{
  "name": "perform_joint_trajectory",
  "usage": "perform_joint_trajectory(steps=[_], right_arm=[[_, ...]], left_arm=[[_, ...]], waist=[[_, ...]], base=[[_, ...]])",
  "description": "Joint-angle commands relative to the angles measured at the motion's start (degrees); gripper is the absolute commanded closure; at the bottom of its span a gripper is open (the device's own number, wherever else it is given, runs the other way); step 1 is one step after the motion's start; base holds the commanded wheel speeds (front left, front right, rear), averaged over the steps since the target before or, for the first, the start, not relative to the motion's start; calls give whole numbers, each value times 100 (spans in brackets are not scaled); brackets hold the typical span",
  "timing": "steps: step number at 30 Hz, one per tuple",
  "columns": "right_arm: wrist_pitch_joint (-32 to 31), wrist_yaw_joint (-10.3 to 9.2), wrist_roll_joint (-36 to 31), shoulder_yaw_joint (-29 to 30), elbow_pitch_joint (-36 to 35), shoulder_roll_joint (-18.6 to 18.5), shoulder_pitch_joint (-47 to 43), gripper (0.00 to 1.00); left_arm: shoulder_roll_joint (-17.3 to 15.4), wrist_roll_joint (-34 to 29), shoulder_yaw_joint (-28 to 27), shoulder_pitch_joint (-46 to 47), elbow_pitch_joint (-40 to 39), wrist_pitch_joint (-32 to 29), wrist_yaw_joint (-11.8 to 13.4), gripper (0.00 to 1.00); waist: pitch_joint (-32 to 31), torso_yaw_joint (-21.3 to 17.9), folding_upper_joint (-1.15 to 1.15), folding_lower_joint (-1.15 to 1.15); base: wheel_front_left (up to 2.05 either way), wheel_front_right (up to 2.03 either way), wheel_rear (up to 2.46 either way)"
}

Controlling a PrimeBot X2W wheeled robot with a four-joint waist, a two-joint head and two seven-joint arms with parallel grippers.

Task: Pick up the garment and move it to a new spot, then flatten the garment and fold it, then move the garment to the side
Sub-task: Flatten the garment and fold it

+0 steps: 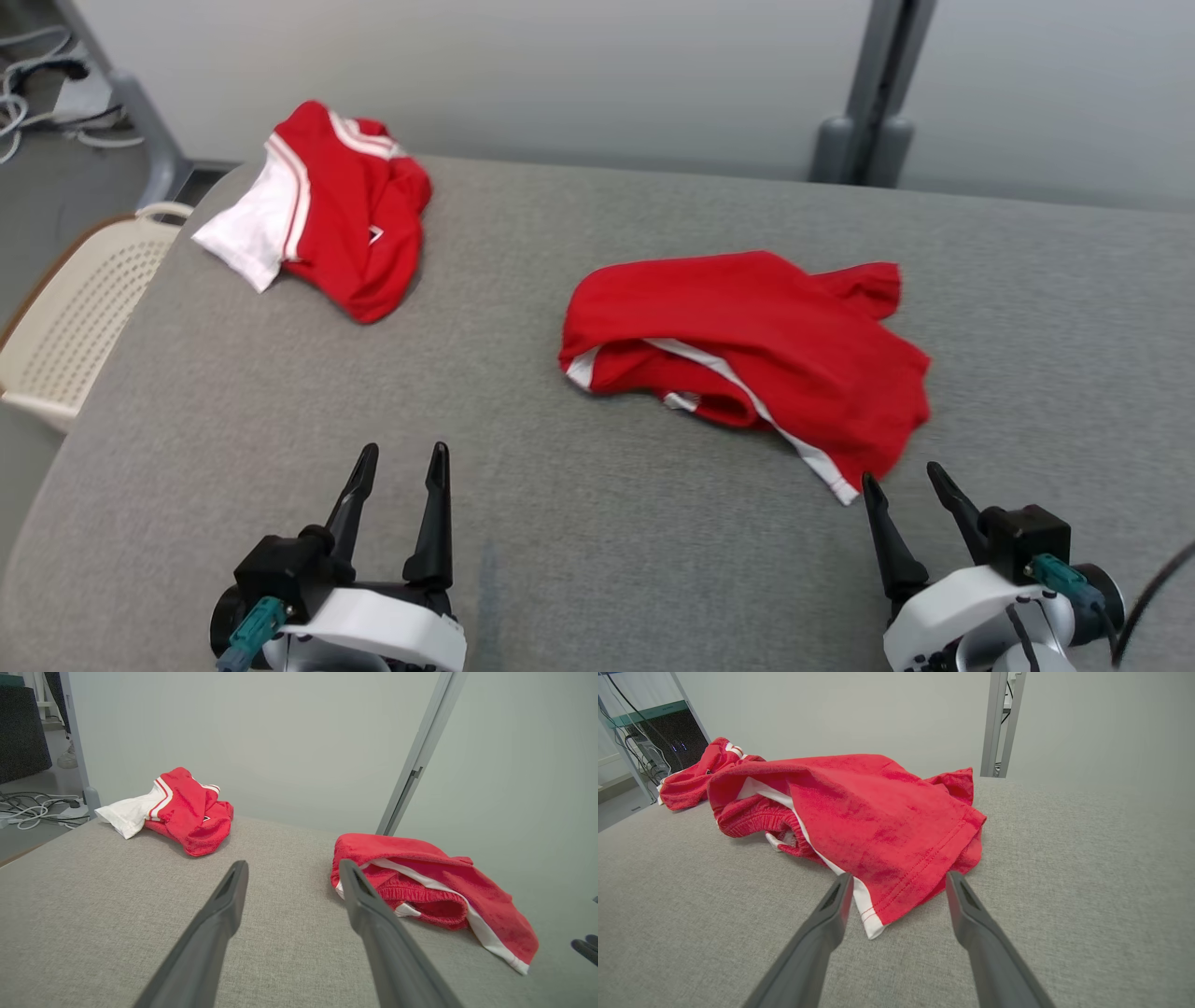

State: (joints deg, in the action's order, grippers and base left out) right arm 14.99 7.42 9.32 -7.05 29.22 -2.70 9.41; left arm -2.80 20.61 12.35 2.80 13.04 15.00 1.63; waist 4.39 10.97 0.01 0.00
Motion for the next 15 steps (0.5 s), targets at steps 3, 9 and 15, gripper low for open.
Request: perform_joint_trajectory(steps=[3,9,15], right_arm=[[30,12,-142,53,470,-36,315,0],[31,13,-246,246,1170,-41,592,0],[11,13,-249,238,1371,-35,726,0]], left_arm=[[-19,66,55,163,-90,28,59,0],[-19,141,118,203,-155,27,119,0],[-18,158,110,199,-179,27,154,0]], waist=[[344,423,-1,0],[437,642,-1,0],[472,668,-1,0]], base=[[0,0,0],[0,0,0],[0,0,0]])
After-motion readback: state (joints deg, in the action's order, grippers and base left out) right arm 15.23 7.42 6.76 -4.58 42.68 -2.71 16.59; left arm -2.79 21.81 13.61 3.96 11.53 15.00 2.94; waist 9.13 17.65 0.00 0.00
